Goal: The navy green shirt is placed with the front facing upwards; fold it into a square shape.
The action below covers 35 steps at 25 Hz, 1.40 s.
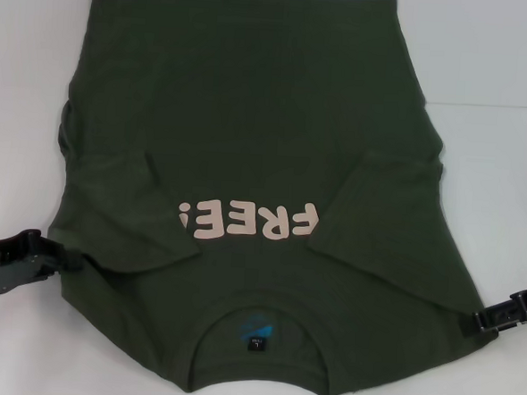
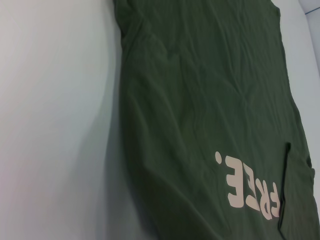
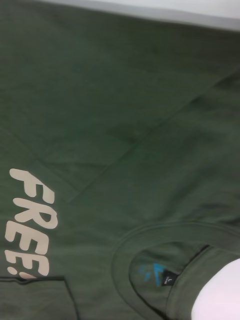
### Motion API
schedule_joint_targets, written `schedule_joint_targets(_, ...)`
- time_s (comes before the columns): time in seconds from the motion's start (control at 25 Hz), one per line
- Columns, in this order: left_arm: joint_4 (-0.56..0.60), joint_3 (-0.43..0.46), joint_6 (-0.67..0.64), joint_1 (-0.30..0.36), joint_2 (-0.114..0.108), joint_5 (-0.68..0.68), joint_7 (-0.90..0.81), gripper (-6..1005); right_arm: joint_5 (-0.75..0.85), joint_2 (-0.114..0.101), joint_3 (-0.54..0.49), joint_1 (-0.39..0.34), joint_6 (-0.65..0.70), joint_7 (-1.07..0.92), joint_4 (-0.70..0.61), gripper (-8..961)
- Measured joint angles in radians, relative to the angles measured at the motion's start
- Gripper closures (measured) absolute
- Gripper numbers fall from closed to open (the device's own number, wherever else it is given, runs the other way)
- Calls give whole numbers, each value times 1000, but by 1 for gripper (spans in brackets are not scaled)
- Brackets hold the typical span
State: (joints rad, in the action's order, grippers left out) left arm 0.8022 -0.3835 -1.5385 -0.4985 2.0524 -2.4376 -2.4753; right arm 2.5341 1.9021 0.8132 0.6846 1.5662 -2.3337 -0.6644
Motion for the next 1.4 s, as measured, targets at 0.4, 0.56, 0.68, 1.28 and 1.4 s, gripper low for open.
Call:
schedule_joint_targets(0.4,0,0,0,5,2,0,1,958,26,14,0,1,-26,5,-5,98)
schedule_joint_targets(0.56,0,0,0,9,3,0,1,958,26,19,-4,1,-33,0,-4,99)
schedule_joint_targets(0.68,0,0,0,9,3,0,1,957,26,24,-1,5,-38,-3,1,100)
schedule_joint_targets(1.28,0,0,0,9,3,2,1,957,19,53,-3,27,-40,-3,3,106)
schedule_joint_targets(1.4,0,0,0,9,3,2,1,957,14,55,-7,31,-46,-5,3,107)
